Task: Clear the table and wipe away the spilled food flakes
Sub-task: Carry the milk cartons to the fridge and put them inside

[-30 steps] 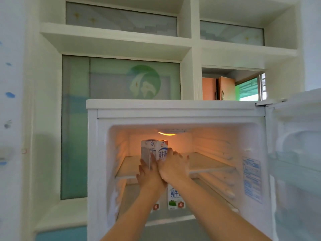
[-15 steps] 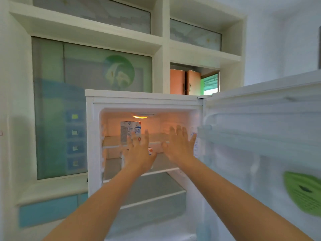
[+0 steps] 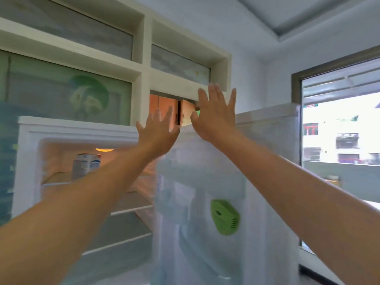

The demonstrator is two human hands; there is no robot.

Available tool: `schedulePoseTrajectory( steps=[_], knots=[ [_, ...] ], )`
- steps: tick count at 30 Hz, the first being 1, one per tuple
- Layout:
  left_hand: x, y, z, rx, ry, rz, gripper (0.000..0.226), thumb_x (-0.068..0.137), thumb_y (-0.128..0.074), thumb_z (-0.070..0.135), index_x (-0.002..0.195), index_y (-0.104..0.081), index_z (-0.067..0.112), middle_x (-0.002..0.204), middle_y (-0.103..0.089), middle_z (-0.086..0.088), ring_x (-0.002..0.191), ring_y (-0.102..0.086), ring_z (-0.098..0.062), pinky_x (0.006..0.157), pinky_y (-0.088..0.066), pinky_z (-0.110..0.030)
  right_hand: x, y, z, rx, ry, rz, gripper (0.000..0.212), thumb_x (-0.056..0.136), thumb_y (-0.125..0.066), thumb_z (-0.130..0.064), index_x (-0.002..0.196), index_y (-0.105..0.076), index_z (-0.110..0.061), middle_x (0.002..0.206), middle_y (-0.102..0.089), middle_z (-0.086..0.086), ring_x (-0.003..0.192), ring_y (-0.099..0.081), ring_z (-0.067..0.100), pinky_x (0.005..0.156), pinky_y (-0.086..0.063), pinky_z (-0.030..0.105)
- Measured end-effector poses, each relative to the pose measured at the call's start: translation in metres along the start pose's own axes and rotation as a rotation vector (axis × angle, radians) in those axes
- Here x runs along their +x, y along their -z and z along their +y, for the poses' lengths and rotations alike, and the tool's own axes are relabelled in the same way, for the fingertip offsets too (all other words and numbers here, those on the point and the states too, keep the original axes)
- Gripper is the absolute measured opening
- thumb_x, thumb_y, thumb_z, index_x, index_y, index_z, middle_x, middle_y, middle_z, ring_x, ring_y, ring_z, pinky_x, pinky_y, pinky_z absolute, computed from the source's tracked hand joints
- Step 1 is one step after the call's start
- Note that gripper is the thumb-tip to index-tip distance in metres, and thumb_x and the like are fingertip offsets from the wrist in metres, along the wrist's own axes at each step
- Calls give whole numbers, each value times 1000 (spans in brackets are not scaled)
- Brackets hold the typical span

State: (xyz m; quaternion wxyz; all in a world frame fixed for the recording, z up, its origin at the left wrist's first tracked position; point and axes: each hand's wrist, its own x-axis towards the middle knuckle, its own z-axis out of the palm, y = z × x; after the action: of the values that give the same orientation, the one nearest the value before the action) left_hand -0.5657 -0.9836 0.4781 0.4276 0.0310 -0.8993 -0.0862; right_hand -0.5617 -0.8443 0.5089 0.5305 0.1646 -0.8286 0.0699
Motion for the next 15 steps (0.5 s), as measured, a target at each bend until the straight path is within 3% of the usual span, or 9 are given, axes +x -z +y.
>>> schedulePoseTrajectory(
  steps=[2, 4, 5, 7, 9, 11, 13, 15],
  knots=[
    [3, -3, 44, -81, -81, 46, 58, 97, -23, 47, 149, -2, 31, 158, -7, -8, 146, -7, -27, 114, -4, -57, -4, 22, 27, -91, 44, 62, 57, 93, -38, -30, 145, -22, -13, 155, -15, 12, 146, -4, 23, 113, 11, 52],
    [0, -6, 84, -261, -191, 81, 61, 92, -17, 57, 146, -20, 30, 153, -27, -9, 142, -24, -30, 113, -15, -60, -8, 44, 48, -132, 66, 129, 54, 93, -39, -30, 143, -27, -14, 154, -19, 12, 146, -7, 23, 114, 11, 50],
    [-5, -6, 103, -412, -251, 99, 65, 88, -17, 60, 141, -34, 26, 145, -41, -9, 134, -36, -30, 108, -25, -60, -10, 53, 57, -136, 62, 166, 53, 92, -40, -30, 141, -30, -15, 153, -22, 10, 145, -9, 23, 114, 10, 48],
    [-18, -7, 140, -699, -326, 103, 56, 85, -26, 47, 116, -55, 11, 118, -61, -14, 113, -53, -35, 94, -41, -47, -13, 67, 76, -101, 12, 217, 51, 90, -41, -31, 139, -34, -17, 152, -25, 9, 144, -13, 22, 115, 8, 47],
    [-28, -9, 169, -850, -337, 73, 34, 81, -33, 33, 83, -57, 9, 87, -63, -21, 88, -56, -41, 72, -37, -33, -17, 75, 93, -11, -88, 182, 51, 91, -39, -32, 139, -35, -16, 150, -29, 8, 142, -20, 22, 116, 0, 47],
    [-33, -13, 188, -895, -350, 98, 20, 81, -35, 32, 67, -46, 24, 65, -52, -6, 65, -50, -25, 63, -32, -30, -22, 76, 108, 98, -173, 93, 47, 92, -37, -31, 135, -38, -14, 142, -39, 10, 132, -34, 26, 111, -19, 44],
    [-31, -17, 193, -847, -380, 182, 21, 83, -33, 36, 70, -45, 24, 65, -47, 4, 64, -45, -17, 62, -34, -31, -27, 72, 120, 235, -242, 12, 43, 93, -35, -33, 131, -41, -13, 132, -45, 11, 119, -45, 29, 93, -35, 39],
    [-28, -21, 190, -770, -409, 234, 32, 84, -27, 39, 81, -51, 18, 74, -55, 0, 73, -51, -21, 65, -41, -36, -31, 66, 124, 409, -306, -30, 44, 95, -32, -37, 130, -44, -13, 128, -48, 11, 110, -51, 29, 78, -36, 33]
  ],
)
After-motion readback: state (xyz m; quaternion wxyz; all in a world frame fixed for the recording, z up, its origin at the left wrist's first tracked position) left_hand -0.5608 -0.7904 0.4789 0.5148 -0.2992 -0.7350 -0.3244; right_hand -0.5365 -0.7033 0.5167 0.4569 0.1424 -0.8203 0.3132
